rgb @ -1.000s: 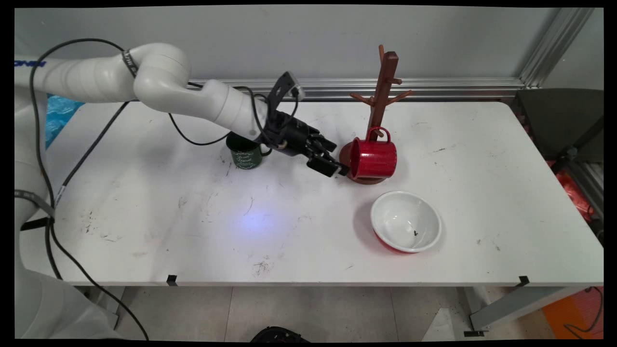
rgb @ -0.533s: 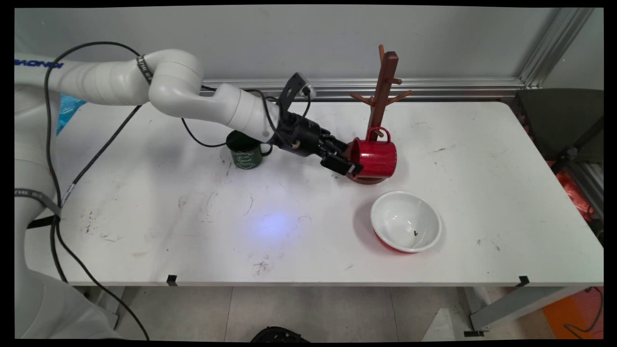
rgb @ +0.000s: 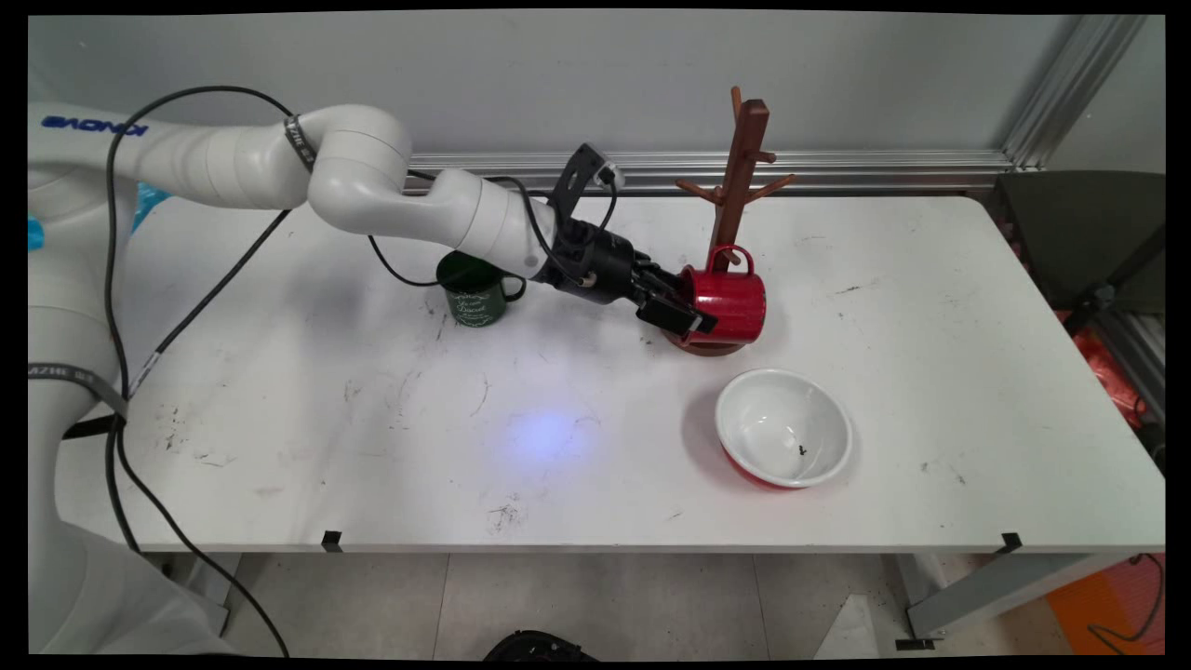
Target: Pick up the red mug from the rack
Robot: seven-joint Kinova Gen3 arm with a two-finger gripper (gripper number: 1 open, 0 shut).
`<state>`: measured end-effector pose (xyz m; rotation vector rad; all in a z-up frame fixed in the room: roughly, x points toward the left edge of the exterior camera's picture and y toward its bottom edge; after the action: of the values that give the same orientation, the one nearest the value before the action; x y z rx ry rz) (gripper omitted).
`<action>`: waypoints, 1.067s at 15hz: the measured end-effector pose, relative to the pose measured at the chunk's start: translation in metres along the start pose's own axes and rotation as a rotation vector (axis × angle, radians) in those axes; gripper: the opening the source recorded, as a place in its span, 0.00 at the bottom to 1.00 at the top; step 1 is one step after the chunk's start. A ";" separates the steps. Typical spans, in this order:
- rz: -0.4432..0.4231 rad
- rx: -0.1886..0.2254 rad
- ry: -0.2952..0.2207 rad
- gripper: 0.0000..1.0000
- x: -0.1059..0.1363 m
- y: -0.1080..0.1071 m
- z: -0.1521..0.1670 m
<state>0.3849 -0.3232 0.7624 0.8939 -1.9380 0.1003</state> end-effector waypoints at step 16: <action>-0.044 0.018 0.000 0.00 -0.005 0.004 0.018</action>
<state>0.3709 -0.3250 0.7501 0.9481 -1.9190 0.0911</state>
